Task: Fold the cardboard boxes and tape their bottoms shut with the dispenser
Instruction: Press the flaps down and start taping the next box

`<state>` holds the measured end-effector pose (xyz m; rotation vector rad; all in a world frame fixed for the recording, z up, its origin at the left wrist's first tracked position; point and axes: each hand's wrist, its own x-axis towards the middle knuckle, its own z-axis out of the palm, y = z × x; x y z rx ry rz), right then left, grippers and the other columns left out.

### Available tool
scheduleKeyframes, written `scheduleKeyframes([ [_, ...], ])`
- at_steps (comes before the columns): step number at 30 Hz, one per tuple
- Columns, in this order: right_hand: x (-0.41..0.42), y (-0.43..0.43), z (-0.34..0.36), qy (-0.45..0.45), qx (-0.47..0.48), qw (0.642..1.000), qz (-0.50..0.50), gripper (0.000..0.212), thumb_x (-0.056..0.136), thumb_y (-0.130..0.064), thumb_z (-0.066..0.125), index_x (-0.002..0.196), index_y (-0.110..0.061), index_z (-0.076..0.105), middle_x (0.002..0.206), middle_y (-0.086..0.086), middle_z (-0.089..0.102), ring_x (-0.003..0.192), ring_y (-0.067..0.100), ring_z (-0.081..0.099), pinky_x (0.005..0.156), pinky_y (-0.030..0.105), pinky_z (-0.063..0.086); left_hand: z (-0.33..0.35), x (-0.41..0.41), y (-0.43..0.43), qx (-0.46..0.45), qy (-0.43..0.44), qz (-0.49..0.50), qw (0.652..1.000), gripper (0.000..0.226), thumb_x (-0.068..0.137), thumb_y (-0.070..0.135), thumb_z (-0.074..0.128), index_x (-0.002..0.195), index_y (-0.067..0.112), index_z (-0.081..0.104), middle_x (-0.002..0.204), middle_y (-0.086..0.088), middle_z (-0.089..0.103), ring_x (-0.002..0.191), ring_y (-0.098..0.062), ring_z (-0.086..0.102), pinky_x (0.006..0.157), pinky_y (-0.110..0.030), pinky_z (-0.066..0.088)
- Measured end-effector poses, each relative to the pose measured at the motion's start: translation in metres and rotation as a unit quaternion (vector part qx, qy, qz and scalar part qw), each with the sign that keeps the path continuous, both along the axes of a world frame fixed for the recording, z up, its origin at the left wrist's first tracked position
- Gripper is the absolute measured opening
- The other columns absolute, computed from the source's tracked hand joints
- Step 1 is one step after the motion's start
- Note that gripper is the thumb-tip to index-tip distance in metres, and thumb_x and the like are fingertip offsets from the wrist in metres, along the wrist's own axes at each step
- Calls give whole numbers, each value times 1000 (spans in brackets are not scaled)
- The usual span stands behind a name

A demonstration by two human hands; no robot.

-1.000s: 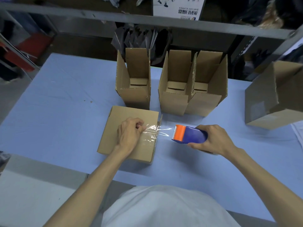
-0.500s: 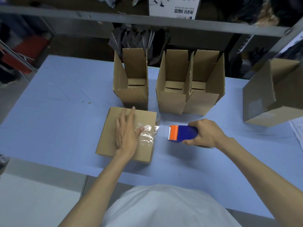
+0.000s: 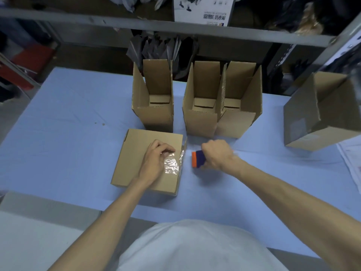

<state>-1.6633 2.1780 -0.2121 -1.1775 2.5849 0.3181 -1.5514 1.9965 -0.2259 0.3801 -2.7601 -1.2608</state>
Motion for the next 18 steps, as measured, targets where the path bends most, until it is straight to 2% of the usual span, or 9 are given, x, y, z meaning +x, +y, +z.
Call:
scheduleKeyframes([
  [2,-7,16,3,13,-34,997,-63,42,74,-51,69,87,-15,51,92,7,67,71,27,58,57,29,37,-1,0,-1,-19,-2,-1,1000,31,90,-8,52,100,14,71,96,2,54,96,-15,53,86,-20,42],
  [6,4,40,-3,-3,-122,973,-197,55,84,-54,63,114,-10,48,107,7,60,95,28,59,69,35,49,0,-9,5,-58,-10,-7,998,28,91,1,51,110,16,67,105,2,54,103,-16,48,89,-17,35],
  [9,28,44,-25,-4,-89,969,-228,43,97,-25,50,131,-2,37,124,15,51,108,29,50,80,33,39,3,-25,8,-130,-18,-37,991,29,94,21,54,122,18,60,122,1,53,116,-19,44,99,-24,33],
  [11,44,43,-40,-3,-74,972,-224,53,94,2,37,143,8,19,135,22,42,114,30,44,90,36,35,4,-35,8,-173,-44,-78,981,39,94,29,54,131,16,54,134,-1,50,127,-21,38,107,-29,28],
  [13,55,41,-53,0,-81,973,-214,63,87,15,31,144,15,5,136,27,37,116,33,43,97,39,34,4,-46,10,-205,-74,-103,970,47,92,36,54,133,15,49,135,-3,49,127,-24,37,108,-33,27],
  [16,58,43,-62,-37,-96,969,-224,63,91,9,35,146,10,4,139,23,36,120,32,41,102,35,33,5,-60,13,-252,-129,-105,953,50,83,45,61,122,16,52,118,-8,48,112,-28,41,98,-35,33],
  [18,56,45,-60,-89,-123,955,-255,59,95,0,40,147,4,12,139,20,37,121,30,40,100,33,34,11,-64,19,-286,-181,-104,935,33,79,42,62,98,16,57,106,-10,51,103,-31,47,88,-37,34],
])
